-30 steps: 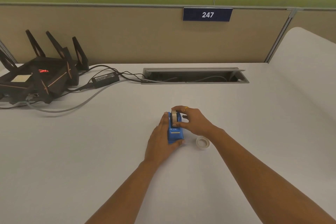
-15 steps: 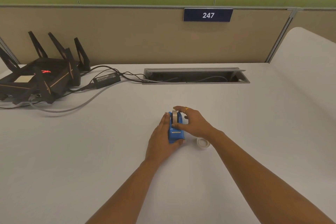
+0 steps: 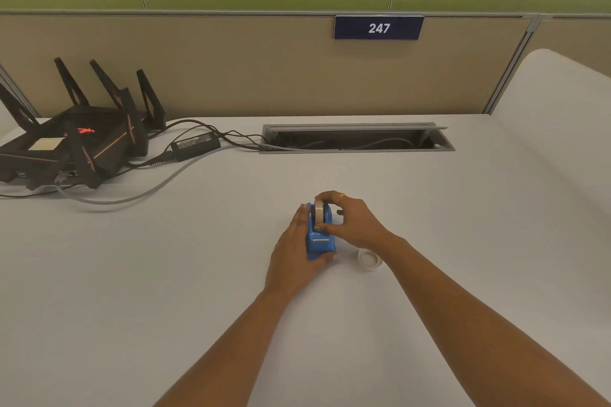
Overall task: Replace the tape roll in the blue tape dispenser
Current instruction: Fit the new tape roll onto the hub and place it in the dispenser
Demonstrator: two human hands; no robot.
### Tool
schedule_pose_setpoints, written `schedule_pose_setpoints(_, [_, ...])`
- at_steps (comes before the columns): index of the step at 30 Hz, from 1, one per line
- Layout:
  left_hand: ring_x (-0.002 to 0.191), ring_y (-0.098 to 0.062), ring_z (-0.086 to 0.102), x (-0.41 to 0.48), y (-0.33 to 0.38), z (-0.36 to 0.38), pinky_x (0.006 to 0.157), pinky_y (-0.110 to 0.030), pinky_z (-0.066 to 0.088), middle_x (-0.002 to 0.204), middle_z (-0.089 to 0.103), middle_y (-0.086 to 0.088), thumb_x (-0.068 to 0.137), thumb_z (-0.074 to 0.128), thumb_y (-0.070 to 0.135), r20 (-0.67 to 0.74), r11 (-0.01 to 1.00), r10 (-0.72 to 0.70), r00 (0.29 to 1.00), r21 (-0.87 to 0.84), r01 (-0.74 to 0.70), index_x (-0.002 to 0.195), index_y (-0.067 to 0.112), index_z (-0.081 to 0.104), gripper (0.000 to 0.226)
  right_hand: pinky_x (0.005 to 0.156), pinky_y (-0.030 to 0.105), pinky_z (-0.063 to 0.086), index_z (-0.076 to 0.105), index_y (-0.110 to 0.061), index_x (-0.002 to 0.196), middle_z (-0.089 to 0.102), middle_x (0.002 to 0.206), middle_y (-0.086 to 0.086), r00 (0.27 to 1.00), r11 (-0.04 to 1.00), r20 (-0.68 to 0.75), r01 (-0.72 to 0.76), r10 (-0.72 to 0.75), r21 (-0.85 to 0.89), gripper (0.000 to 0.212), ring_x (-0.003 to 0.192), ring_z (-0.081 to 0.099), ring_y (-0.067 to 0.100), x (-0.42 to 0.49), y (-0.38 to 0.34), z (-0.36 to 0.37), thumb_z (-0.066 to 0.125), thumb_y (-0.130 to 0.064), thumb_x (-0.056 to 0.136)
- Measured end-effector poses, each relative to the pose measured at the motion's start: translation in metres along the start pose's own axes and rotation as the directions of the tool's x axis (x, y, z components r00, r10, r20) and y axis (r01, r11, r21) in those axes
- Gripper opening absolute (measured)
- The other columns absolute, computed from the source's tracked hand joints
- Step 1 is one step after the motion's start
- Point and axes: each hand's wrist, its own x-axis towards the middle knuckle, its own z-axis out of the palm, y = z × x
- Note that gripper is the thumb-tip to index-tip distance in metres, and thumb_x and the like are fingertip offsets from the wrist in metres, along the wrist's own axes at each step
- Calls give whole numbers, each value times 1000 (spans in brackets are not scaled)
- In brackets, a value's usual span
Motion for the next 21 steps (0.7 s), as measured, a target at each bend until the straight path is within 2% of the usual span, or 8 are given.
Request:
schedule_pose_setpoints(6, [138,-13,29,-1,-2,0,105,-18,26,153,21,3,75,70,32,-21,1000,3,1000,-15,-3,143,19,10,92,104,34,37,41,-16,134,49,138,5,1000,997,-7,-28,29,74,62,125,46,20,-5,-2,1,69,-26,79])
schedule_pose_setpoints(9, [138,-13,30,0,-5,2,104,-18,27,153,22,4,74,71,33,-29,1000,8,1000,-13,-8,143,22,10,92,101,29,37,46,-14,131,50,137,5,998,989,-37,-46,51,140,50,126,45,19,-5,-5,3,60,-29,85])
schedule_pose_setpoints(12, [140,-12,25,1,-7,3,102,-12,20,153,19,6,75,70,33,-23,1000,22,999,0,-22,135,32,3,90,99,28,38,52,-11,126,54,133,8,996,984,-57,-61,72,168,38,125,47,20,-4,-7,4,54,-24,90])
schedule_pose_setpoints(14, [139,-11,26,1,-7,3,101,-11,20,151,18,10,75,70,33,-26,1000,29,999,3,-29,132,34,1,90,98,28,38,53,-11,125,55,132,8,996,986,-60,-56,67,159,37,123,48,20,-3,-8,4,54,-23,90])
schedule_pose_setpoints(17, [138,-14,29,2,-7,3,99,-13,24,154,18,3,74,70,34,-32,999,41,999,24,-41,140,27,8,91,95,26,38,53,-11,124,57,130,8,997,988,-55,-41,50,152,37,121,49,19,-3,-8,3,56,-21,89])
schedule_pose_setpoints(21, [138,-15,31,2,-6,2,99,-14,24,154,18,1,74,70,33,-29,998,56,998,14,-55,132,34,4,87,94,25,38,54,-12,123,57,129,7,998,990,-56,-27,35,141,37,115,49,14,-5,-7,2,58,-20,87])
